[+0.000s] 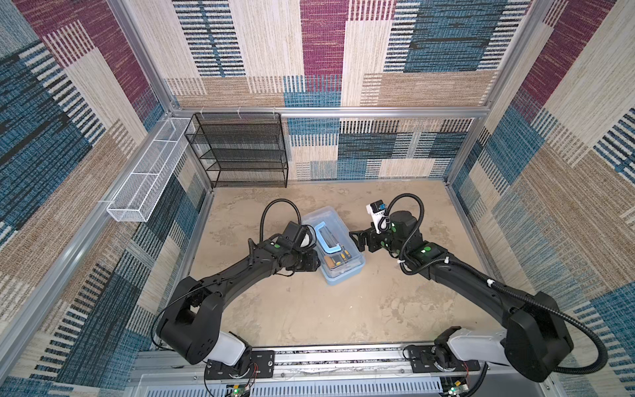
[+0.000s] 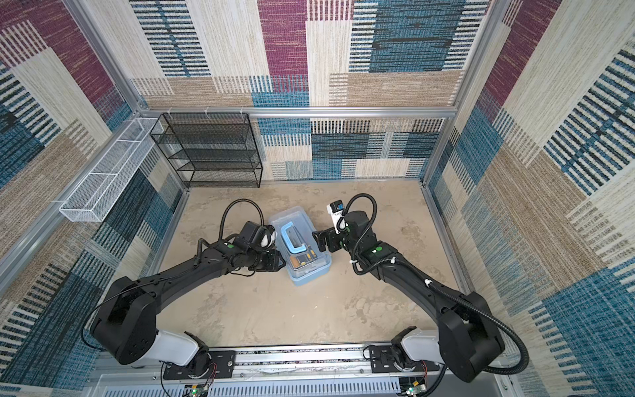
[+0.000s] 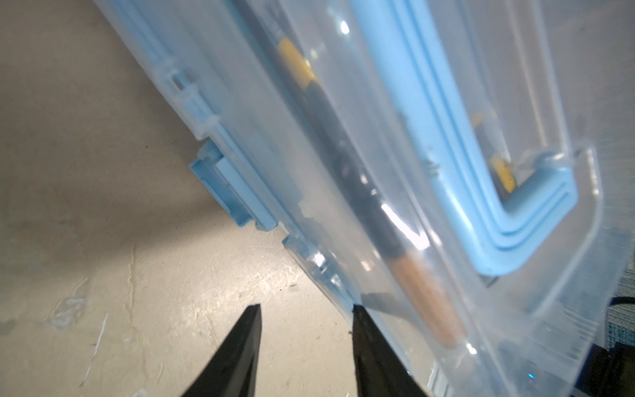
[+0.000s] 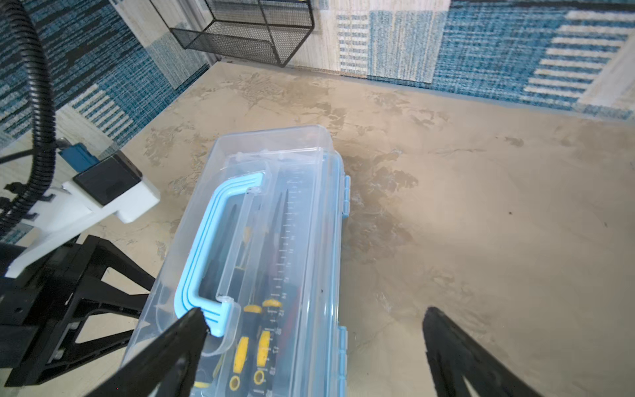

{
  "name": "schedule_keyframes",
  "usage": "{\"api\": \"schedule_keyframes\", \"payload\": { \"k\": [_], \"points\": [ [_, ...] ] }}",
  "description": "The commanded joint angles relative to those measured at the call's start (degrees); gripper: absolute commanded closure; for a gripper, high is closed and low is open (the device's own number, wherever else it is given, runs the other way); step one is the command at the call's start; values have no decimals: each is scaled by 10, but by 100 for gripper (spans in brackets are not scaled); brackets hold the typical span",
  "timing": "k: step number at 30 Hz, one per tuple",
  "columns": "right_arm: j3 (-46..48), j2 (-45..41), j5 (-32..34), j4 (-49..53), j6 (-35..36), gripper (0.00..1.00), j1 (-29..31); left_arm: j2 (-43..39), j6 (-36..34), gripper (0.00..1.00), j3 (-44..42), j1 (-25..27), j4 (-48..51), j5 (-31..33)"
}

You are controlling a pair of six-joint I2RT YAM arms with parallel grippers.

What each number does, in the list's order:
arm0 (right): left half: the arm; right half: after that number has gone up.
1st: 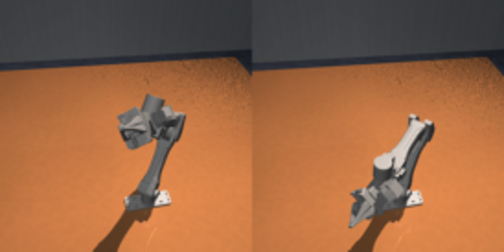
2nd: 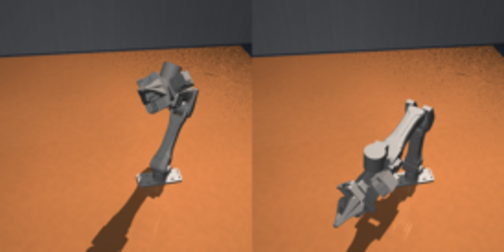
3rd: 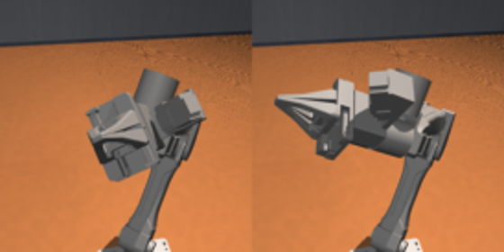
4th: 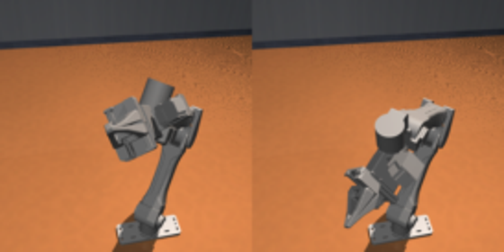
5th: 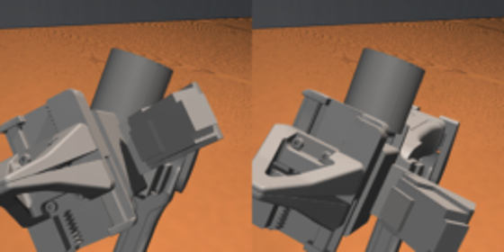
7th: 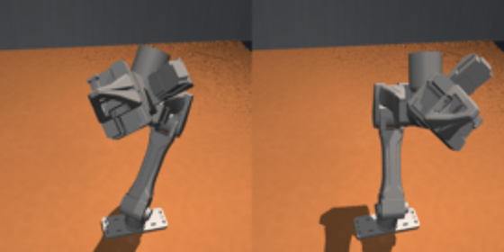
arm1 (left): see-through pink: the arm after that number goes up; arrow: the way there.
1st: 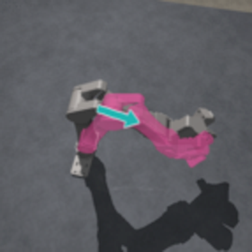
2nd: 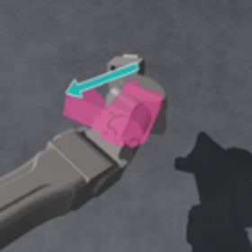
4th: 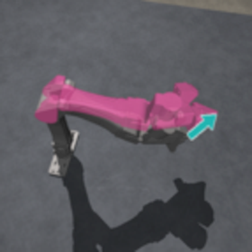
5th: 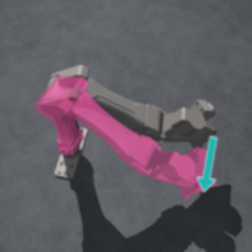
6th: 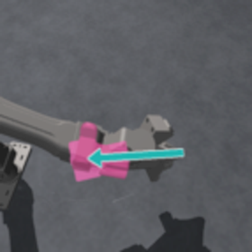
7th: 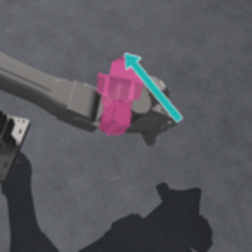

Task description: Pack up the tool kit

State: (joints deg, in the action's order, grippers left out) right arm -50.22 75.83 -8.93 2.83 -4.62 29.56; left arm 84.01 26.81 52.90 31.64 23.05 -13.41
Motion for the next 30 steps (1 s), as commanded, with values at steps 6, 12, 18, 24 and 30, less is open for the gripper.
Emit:
{"api": "schedule_keyframes", "payload": {
  "k": [6, 12, 18, 24, 30],
  "points": [
    [-61, 86, -37, -4, 46, 0, 1, -68, -49, 33, -70, 0, -14, 66],
    [-95, 131, -59, 0, 38, 0, 7, -91, -63, 25, -99, -1, -9, 105],
    [-127, 173, -23, 38, 40, 0, 22, -108, -69, 16, -124, -1, -26, 130],
    [-124, 194, -9, 47, 32, 2, 23, -129, -69, 0, -155, -1, -63, 134],
    [-116, 198, -10, 47, 27, 8, 23, -143, -74, 1, -184, 1, -107, 149]
  ]
}}
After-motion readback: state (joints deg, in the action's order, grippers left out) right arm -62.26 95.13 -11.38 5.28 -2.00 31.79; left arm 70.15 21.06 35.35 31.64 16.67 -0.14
